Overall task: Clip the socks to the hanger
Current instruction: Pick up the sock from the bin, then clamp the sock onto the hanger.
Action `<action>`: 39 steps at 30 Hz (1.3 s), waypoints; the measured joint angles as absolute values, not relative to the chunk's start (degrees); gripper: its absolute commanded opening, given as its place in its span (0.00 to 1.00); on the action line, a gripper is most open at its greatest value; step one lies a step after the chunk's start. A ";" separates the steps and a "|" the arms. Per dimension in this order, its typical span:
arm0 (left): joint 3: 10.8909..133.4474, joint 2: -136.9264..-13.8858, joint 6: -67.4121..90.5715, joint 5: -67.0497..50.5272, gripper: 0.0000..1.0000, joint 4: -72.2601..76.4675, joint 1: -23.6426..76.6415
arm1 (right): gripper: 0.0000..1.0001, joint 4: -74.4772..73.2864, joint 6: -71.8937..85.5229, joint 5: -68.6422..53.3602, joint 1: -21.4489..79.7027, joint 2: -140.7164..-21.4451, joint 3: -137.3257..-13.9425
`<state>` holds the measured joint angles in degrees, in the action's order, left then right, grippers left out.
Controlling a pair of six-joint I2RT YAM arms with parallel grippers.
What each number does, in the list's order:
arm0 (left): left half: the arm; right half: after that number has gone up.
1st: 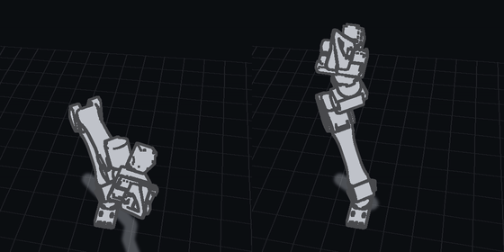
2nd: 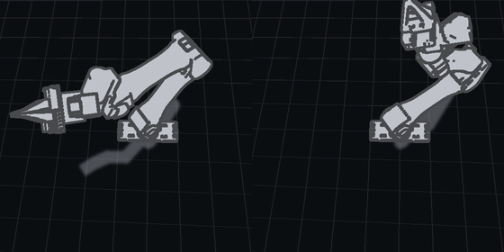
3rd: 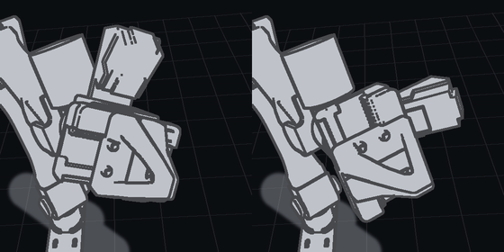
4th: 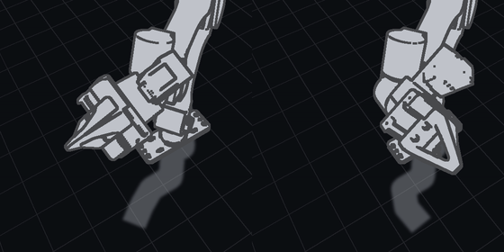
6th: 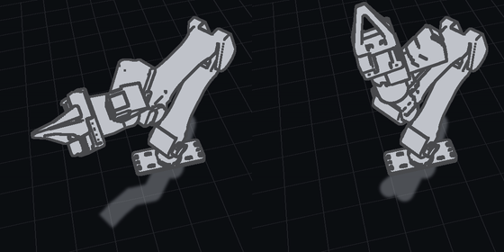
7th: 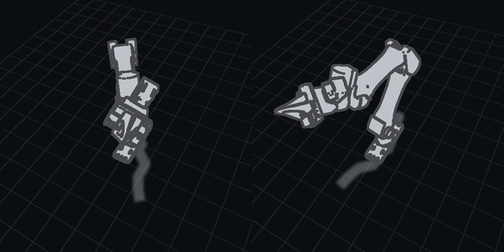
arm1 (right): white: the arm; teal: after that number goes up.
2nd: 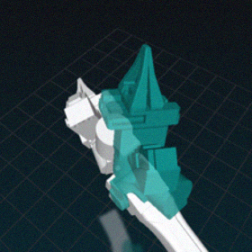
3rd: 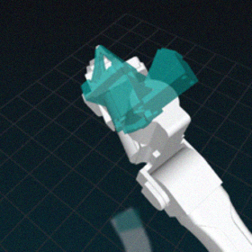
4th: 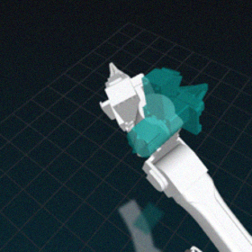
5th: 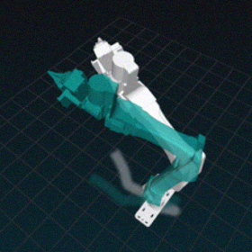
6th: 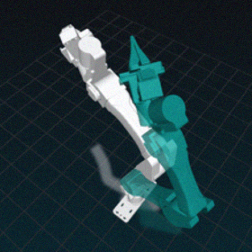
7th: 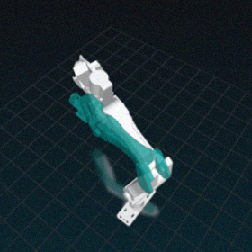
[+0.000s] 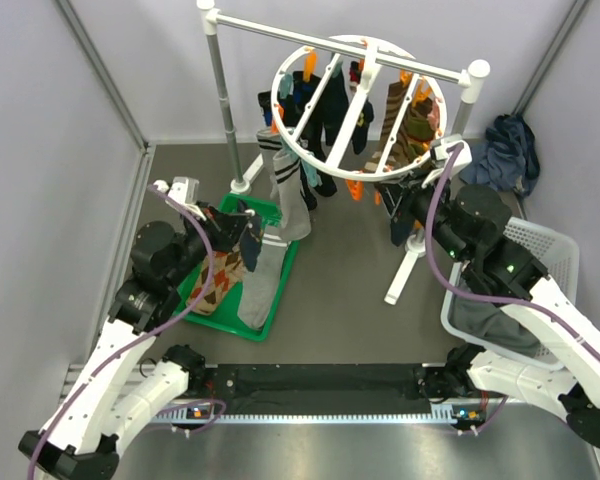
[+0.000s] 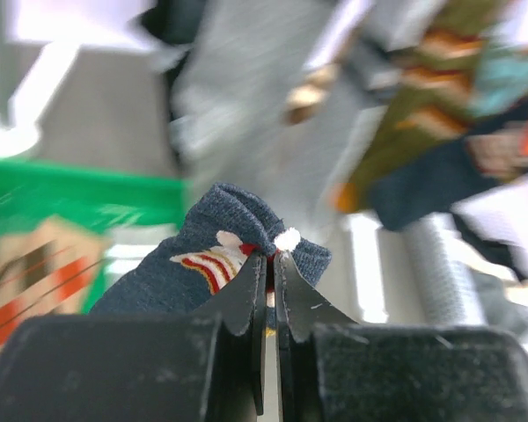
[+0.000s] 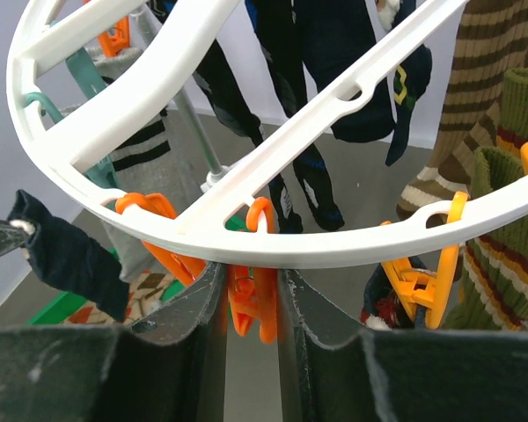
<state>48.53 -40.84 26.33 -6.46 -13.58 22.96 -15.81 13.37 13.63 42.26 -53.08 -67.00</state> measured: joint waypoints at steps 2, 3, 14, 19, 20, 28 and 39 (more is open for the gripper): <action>48.75 -40.07 28.27 -10.37 0.00 -10.68 23.03 | 0.00 -15.59 13.93 13.39 42.26 -52.99 -67.18; 48.86 -39.97 29.10 -12.01 0.00 -9.21 23.09 | 0.00 -15.46 14.24 13.21 42.26 -52.88 -67.18; 48.53 -45.01 35.46 -14.81 0.00 9.50 38.02 | 0.00 -14.79 17.54 10.41 42.22 -52.27 -67.16; 51.09 -54.87 31.64 -10.66 0.00 14.46 49.47 | 0.00 -14.06 18.31 9.41 42.22 -51.27 -67.18; 51.11 -56.55 31.27 -9.96 0.00 15.59 50.48 | 0.00 -14.09 18.46 9.30 42.22 -51.22 -67.16; 54.89 -66.63 27.94 -7.09 0.00 21.61 52.97 | 0.00 -13.98 19.62 8.80 42.22 -49.91 -67.16; 56.14 -70.89 26.85 -6.31 0.00 26.72 54.92 | 0.00 -11.29 20.67 8.08 42.22 -47.40 -64.99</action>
<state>56.14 -70.89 26.85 -6.31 26.72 54.92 -11.29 20.67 8.08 42.22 -47.40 -64.99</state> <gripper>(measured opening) 0.063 0.218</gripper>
